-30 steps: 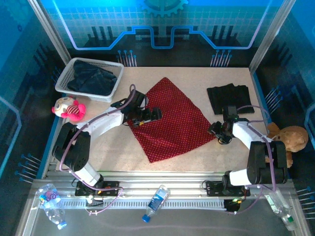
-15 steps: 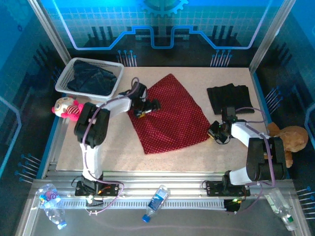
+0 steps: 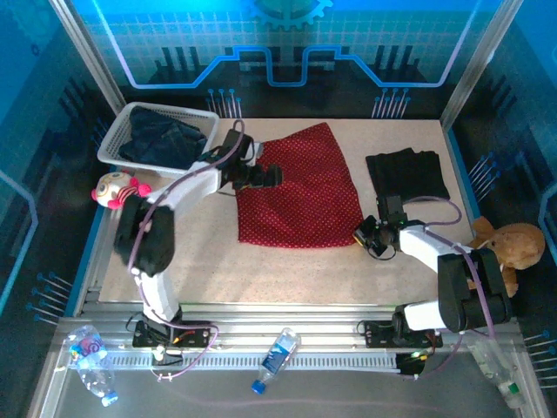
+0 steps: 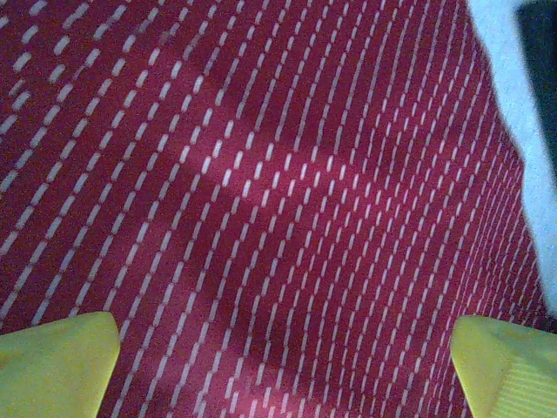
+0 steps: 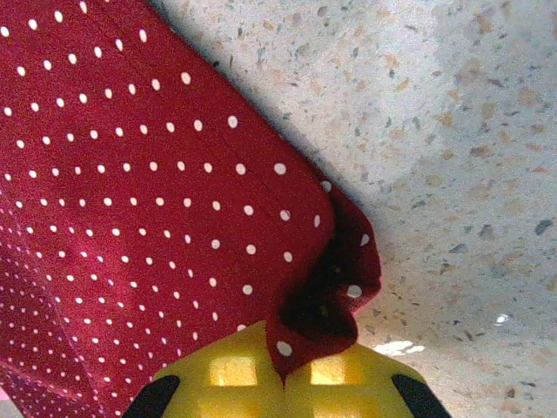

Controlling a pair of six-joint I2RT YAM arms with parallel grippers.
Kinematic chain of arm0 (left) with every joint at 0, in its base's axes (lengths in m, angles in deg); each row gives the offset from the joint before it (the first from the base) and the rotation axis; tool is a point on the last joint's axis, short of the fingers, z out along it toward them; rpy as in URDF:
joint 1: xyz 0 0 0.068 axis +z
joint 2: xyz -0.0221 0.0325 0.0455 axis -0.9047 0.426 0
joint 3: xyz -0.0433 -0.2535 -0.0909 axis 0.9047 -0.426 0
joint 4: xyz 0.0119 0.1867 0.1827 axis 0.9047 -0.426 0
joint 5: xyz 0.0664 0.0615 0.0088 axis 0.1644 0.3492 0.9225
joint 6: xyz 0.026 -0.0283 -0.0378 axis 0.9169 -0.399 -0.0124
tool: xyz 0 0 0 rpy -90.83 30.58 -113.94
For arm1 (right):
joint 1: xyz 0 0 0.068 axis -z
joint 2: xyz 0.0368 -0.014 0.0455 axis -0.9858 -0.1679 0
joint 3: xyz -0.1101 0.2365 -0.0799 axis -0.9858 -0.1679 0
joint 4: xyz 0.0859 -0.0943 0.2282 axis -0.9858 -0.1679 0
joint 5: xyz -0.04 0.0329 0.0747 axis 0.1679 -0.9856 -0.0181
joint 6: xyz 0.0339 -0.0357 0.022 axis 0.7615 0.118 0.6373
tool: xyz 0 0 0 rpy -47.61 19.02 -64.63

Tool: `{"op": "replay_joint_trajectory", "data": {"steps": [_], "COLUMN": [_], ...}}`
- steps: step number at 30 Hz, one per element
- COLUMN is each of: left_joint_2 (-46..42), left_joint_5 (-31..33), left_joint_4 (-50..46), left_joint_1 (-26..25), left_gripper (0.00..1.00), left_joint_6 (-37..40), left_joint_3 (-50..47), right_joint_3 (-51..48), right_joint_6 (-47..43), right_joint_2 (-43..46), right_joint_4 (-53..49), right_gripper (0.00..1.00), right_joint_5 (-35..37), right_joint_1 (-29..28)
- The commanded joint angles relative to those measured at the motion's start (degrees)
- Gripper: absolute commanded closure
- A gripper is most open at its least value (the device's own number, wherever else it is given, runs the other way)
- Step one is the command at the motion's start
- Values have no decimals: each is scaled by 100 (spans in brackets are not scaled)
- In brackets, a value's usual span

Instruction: Fold and stack the skirts

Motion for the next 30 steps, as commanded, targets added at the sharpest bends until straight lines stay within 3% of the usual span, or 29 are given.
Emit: {"op": "replay_joint_trajectory", "data": {"steps": [1, 2, 4, 7, 10, 13, 21, 30], "left_joint_2": [-761, -918, -1312, -1936, -2331, -2432, -1968, -1787], "left_joint_5": [1122, 1172, 695, -138, 136, 560, 1041, 1272], "left_joint_4": [-1179, -1482, -1475, -293, 492, 826, 1256, 965], "left_joint_1": [-203, -172, -134, -212, -371, -412, -455, -539], "left_gripper": [2, 4, 9, 20, 35, 46, 57, 59], "left_joint_6": [-170, -669, -1842, -3619, -4833, -5341, -5772, -5843], "left_joint_3": [-629, -800, -1369, -2616, -3369, -3632, -3728, -3603], "right_joint_3": [-86, -101, -152, -214, -238, -265, -407, -427], "right_joint_6": [234, 268, 356, 440, 475, 470, 416, 417], "right_joint_2": [208, 237, 277, 297, 312, 319, 381, 431], "right_joint_4": [-6, -13, 1, 72, 156, 232, 530, 564], "right_gripper": [100, 100, 100, 100, 100, 100, 100, 100], "right_joint_5": [174, 186, 175, 105, 47, 4, -76, -67], "right_joint_1": [-74, -78, -90, -101, -130, -156, -155, -154]}}
